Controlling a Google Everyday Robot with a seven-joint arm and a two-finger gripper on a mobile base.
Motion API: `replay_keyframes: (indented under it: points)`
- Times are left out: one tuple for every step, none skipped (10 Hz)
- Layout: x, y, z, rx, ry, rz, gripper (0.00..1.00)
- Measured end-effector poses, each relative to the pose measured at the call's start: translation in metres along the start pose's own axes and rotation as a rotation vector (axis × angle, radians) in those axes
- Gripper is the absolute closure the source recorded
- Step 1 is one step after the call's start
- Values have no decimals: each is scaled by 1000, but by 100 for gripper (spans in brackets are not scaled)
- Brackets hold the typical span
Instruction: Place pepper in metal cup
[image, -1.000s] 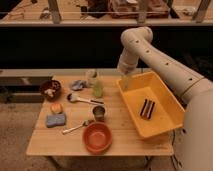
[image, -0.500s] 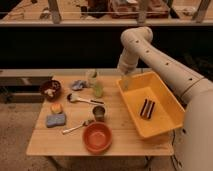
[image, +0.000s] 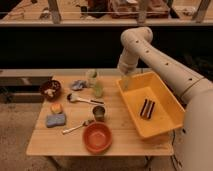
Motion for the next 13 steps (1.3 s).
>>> replay_keyframes:
  points:
    - [0, 0, 0, 0, 0, 0, 20]
    - [0, 0, 0, 0, 0, 0, 20]
    - [0, 0, 0, 0, 0, 0, 20]
    - [0, 0, 0, 0, 0, 0, 20]
    - [0, 0, 0, 0, 0, 0, 20]
    - [0, 0, 0, 0, 0, 0, 20]
    - [0, 0, 0, 0, 0, 0, 20]
    - [0, 0, 0, 0, 0, 0, 20]
    - [0, 0, 0, 0, 0, 0, 20]
    - [0, 0, 0, 0, 0, 0, 20]
    - [0, 0, 0, 0, 0, 0, 20]
    - [0, -1, -1, 2, -1, -1, 20]
    - [0, -2, -1, -4, -9, -6, 20]
